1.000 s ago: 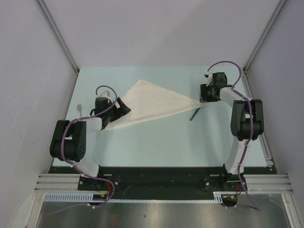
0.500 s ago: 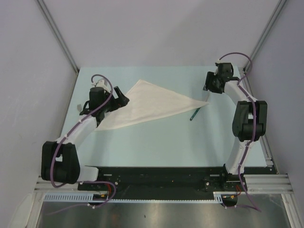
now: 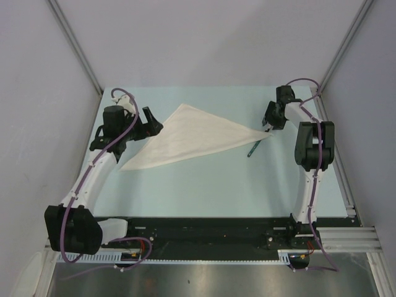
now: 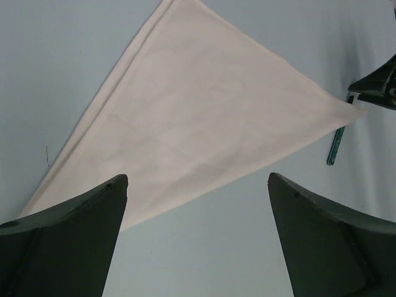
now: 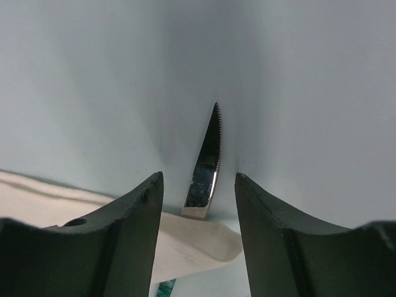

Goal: Fold the napkin, place the utensils inside, and roll it up
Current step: Fold the napkin, then grab a utensil with the right arm

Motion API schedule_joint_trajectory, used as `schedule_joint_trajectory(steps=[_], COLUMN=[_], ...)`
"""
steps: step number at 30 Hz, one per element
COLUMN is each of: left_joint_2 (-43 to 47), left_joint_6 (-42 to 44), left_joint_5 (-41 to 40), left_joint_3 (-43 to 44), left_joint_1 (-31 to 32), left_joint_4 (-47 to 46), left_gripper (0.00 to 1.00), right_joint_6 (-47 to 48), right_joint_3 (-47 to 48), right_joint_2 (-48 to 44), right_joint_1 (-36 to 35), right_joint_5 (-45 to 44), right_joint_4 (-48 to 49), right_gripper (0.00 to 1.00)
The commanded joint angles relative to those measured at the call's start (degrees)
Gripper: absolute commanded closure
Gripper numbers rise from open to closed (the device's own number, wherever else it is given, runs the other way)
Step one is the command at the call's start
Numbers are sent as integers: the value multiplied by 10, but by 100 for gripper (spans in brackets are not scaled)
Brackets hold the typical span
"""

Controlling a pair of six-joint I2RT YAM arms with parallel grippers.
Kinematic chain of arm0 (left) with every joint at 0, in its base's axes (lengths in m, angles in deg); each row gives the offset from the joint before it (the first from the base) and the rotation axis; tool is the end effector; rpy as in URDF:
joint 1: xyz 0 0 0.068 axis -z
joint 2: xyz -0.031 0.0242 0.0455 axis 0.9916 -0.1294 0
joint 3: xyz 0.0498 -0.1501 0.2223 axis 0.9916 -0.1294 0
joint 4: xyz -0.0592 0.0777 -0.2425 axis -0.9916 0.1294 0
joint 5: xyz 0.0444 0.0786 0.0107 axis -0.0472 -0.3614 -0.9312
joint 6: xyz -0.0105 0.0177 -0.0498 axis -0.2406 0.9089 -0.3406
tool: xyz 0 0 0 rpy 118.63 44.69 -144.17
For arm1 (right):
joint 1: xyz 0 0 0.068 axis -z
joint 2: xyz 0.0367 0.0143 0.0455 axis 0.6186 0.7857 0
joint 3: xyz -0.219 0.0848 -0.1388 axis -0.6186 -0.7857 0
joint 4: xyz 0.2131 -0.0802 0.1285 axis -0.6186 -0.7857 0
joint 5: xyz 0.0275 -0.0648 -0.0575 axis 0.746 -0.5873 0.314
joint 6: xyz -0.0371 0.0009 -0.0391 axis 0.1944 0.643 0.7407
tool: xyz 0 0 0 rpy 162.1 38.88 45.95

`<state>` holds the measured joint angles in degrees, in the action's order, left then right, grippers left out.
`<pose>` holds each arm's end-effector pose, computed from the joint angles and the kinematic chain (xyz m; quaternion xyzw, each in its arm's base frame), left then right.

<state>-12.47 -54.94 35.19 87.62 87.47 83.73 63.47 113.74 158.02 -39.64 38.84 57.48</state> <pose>0.2734 -0.0323 0.3120 -0.0607 0.8592 -0.2177 0.4590 0.4785 0.0120 0.1733 0.1511 0.9505 0.0504 0.2667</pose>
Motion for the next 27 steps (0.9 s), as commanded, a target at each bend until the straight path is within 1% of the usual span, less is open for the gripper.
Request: schedule_joint_trajectory(steps=[1, 5, 8, 11, 14, 15, 17, 18, 21, 24, 25, 27], left_joint_2=[25, 22, 21, 22, 26, 26, 28, 28, 28, 28, 26, 25], left_joint_6=[33, 36, 35, 35, 36, 36, 37, 37, 38, 37, 37, 37], left_joint_5=[18, 20, 26, 28, 32, 32, 33, 33, 34, 35, 38, 38], left_joint_3=[28, 20, 12, 8, 6, 6, 4, 3, -1, -3, -3, -5], left_joint_1=[-10, -17, -24, -31, -38, -40, -42, -44, -46, -47, -47, -47], left_joint_4=[19, 18, 12, 10, 8, 8, 7, 7, 5, 3, 2, 0], left_gripper=[0, 0, 0, 0, 0, 0, 0, 0, 0, 0, 0, 0], right_joint_6=[-28, -34, -34, -28, -17, -10, -2, 6, 21, 49, 71, 94], right_joint_3=[37, 53, 66, 77, 83, 85, 87, 87, 84, 75, 73, 64], right_joint_2=[9, 27, 41, 53, 61, 61, 67, 67, 64, 53, 49, 40], right_joint_1=[-6, -5, -5, -7, -5, -4, -3, 3, 10, 10, 27, 30], right_joint_5=[-41, -54, -56, -66, -76, -85, -93, -95, -114, -148, -156, -183], right_joint_4=[-27, -49, -57, -69, -77, -78, -86, -88, -95, -96, -94, -89], right_gripper=[45, 46, 50, 58, 68, 74, 82, 90, 99, 100, 100, 100])
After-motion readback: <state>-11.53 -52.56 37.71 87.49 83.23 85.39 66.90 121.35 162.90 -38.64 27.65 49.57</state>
